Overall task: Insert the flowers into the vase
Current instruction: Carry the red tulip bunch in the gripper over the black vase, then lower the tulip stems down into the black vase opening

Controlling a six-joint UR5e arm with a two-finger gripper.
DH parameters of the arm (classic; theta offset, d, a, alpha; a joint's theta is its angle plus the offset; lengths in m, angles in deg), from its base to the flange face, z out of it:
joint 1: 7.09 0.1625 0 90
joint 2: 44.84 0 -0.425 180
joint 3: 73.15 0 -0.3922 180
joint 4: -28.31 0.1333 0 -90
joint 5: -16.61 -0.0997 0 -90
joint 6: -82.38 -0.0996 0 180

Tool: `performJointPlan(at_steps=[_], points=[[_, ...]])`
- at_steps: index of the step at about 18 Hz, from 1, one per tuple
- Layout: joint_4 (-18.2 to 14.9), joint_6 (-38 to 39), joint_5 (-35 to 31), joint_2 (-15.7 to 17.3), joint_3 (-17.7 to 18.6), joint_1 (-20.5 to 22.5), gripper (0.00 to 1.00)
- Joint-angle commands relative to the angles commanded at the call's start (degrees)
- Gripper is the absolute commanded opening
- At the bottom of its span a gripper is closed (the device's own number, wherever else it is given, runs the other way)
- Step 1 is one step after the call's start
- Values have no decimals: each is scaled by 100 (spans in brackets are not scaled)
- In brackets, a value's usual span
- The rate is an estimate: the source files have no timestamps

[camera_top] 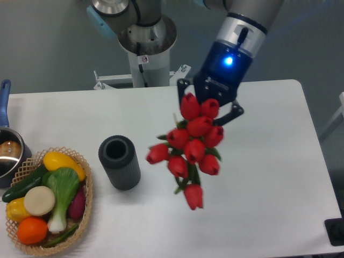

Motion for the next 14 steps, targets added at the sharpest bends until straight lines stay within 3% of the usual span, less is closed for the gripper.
performJointPlan(at_steps=[5, 11, 14], points=[[1292, -44, 842, 18, 755, -176, 0], [1355, -517, 1994, 0, 1072, -106, 0], [1364, -1718, 2162, 79, 1668, -123, 0]])
